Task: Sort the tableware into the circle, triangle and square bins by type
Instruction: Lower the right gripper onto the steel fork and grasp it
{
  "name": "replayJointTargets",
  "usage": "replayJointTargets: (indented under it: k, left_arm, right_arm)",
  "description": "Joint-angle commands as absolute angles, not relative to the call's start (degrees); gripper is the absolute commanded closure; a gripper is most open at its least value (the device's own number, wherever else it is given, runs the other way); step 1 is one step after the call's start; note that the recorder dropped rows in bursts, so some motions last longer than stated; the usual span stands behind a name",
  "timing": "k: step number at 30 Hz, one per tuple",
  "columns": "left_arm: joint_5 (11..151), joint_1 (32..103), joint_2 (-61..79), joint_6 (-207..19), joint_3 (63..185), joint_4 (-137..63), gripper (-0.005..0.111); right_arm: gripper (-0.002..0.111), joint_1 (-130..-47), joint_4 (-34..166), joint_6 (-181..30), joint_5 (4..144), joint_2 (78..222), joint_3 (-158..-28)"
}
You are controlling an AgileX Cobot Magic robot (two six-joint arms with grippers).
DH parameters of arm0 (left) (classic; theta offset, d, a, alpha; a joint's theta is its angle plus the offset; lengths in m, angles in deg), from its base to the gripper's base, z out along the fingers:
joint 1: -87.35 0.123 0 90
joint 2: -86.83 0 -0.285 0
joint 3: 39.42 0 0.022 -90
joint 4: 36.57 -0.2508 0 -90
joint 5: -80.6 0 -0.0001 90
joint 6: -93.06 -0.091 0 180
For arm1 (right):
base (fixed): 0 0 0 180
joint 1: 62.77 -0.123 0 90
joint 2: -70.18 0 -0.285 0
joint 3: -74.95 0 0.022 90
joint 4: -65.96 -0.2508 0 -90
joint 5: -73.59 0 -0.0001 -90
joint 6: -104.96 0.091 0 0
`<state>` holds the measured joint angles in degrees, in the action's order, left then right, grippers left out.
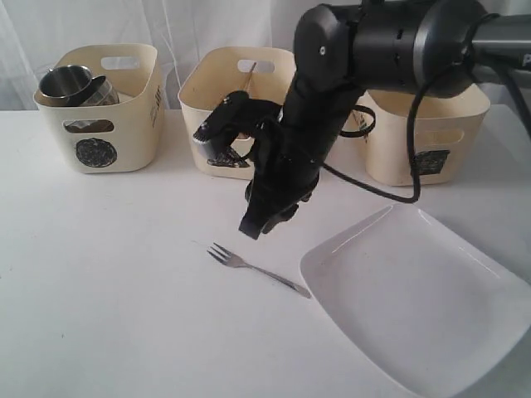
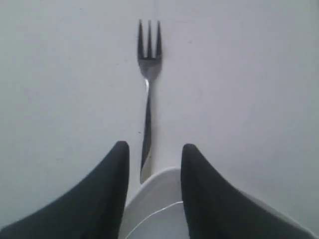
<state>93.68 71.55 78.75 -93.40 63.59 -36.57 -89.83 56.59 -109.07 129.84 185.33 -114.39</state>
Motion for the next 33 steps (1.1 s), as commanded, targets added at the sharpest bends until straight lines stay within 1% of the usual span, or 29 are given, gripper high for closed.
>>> replayJointTargets:
  k: [1, 7, 16, 33]
  left_arm:
    - [93.92, 71.23, 79.04, -93.32, 63.37, -36.57, 0.107]
    - [93.92, 71.23, 79.04, -93.32, 63.37, -36.57, 0.107]
    - [93.92, 71.23, 79.04, -93.32, 63.37, -36.57, 0.107]
    - [93.92, 71.23, 79.04, -93.32, 63.37, -36.57, 0.107]
  right_arm:
    - [0.067, -93.99, 61.56, -109.79, 133.08, 187.92, -113.99]
    - [0.066, -95.57, 62.91, -109.38, 134.04, 191.82, -113.99]
    - [0.066, -95.74, 62.99, -109.38, 130.65, 194.64, -113.99]
    - [0.066, -93.06, 62.99, -109.38, 126.86, 199.31, -113.99]
